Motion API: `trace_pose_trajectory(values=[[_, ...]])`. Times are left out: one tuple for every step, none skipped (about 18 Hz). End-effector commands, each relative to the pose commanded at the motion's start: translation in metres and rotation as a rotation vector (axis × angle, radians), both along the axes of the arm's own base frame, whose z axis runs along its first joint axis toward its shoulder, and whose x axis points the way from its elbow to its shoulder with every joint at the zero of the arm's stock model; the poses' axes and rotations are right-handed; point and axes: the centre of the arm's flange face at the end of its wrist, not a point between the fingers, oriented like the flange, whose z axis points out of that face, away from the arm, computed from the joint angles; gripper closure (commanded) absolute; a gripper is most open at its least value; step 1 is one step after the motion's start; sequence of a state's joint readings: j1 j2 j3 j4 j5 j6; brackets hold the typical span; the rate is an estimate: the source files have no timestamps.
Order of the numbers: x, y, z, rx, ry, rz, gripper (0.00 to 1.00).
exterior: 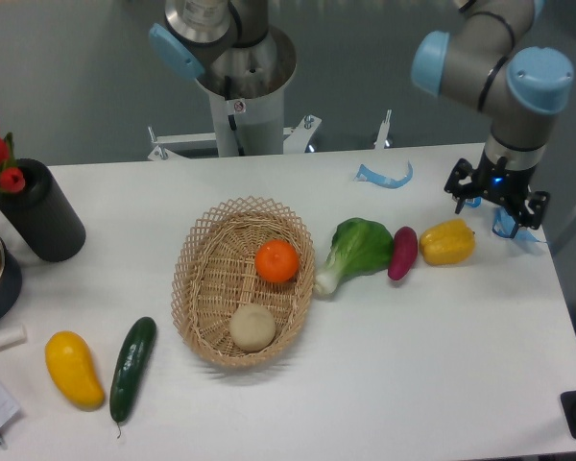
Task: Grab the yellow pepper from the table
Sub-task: 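Move the open gripper over the yellow bell pepper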
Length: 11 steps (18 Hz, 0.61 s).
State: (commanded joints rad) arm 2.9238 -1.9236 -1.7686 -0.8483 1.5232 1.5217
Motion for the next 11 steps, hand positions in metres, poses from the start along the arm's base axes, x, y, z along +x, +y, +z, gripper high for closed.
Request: trace_pose_trajectory(values=[[0.0, 0.0, -0.001, -0.006, 0.0, 0.002, 0.0], [0.0, 0.001, -0.003, -0.013, -0.002, 0.001, 0.0], [0.0, 0.001, -0.004, -0.014, -0.005, -0.003, 0.0], [0.001, 0.001, -0.006, -0.015, -0.009, -0.007, 0.0], [0.0, 0.001, -0.006, -0.016, -0.009, -0.01, 0.0], [0.0, 0.001, -0.007, -0.02, -0.008, -0.034, 0.0], [0.0, 0.001, -0.009, -0.029, -0.009, -0.085, 0.0], [0.003, 0.0, -0.012, -0.034, -0.014, -0.113, 0.0], [0.006, -0.002, -0.018, -0.042, -0.026, -0.151, 0.0], [0.009, -0.004, -0.024, -0.056, -0.035, -0.216, 0.0], [0.014, -0.008, -0.031, -0.083, -0.041, -0.26, 0.0]])
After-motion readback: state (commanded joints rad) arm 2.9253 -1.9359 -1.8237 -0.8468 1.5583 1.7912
